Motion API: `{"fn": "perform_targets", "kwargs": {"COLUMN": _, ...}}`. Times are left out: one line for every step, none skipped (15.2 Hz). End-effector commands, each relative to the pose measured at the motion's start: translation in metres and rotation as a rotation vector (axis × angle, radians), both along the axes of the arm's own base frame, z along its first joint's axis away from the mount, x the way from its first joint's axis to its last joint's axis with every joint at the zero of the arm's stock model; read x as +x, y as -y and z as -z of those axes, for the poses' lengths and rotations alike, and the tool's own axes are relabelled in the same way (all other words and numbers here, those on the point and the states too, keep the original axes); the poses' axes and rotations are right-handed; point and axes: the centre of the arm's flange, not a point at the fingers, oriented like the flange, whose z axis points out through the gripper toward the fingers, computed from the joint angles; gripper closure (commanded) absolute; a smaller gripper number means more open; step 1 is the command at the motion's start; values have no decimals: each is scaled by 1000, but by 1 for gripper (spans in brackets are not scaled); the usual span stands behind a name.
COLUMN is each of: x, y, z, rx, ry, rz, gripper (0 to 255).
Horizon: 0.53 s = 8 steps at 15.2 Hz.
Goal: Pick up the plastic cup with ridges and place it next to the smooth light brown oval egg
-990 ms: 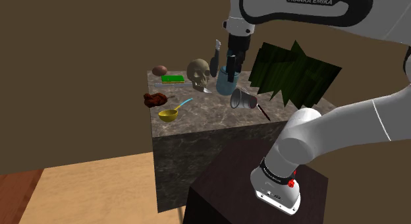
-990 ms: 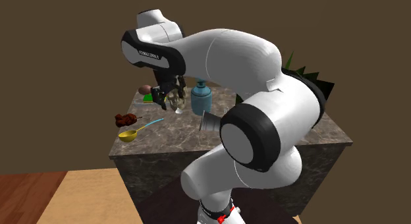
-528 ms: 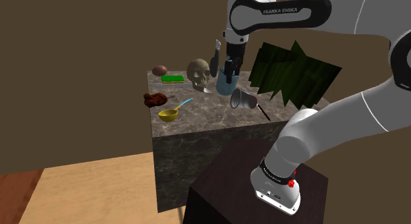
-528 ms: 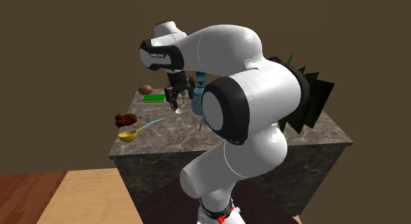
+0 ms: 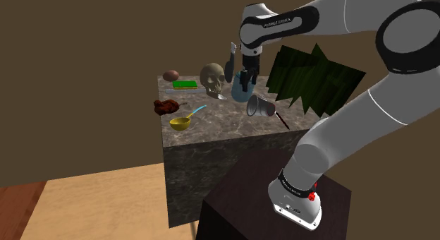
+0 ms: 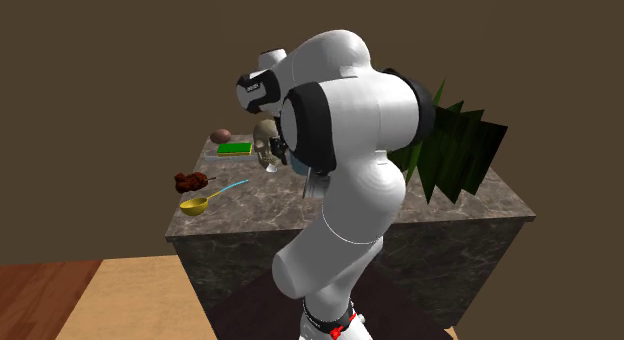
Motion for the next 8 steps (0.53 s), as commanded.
{"fn": "perform_targets", "kwargs": {"x": 7, "y": 22, "z": 16, "rx": -3, "ry": -9, "rz": 20, "gripper": 0}}
{"fn": "perform_targets", "kwargs": {"x": 11, "y": 33, "z": 23, "rx": -4, "ry": -13, "rz": 29, "gripper": 0}}
{"fn": "perform_targets", "kwargs": {"x": 14, "y": 44, "z": 31, "rx": -5, "ry": -17, "rz": 39, "gripper": 0}}
{"fn": "perform_targets", "kwargs": {"x": 16, "y": 50, "z": 35, "rx": -6, "ry": -20, "rz": 44, "gripper": 0}}
{"fn": "perform_targets", "kwargs": {"x": 15, "y": 50, "z": 40, "rx": -6, "ry": -20, "rz": 44, "gripper": 0}}
{"fn": "perform_targets", "kwargs": {"x": 14, "y": 51, "z": 45, "rx": -6, "ry": -20, "rz": 44, "gripper": 0}}
{"fn": "perform_targets", "kwargs": {"x": 13, "y": 51, "z": 50, "rx": -6, "ry": -20, "rz": 44, "gripper": 0}}
{"fn": "perform_targets", "kwargs": {"x": 12, "y": 52, "z": 55, "rx": -6, "ry": -20, "rz": 44, "gripper": 0}}
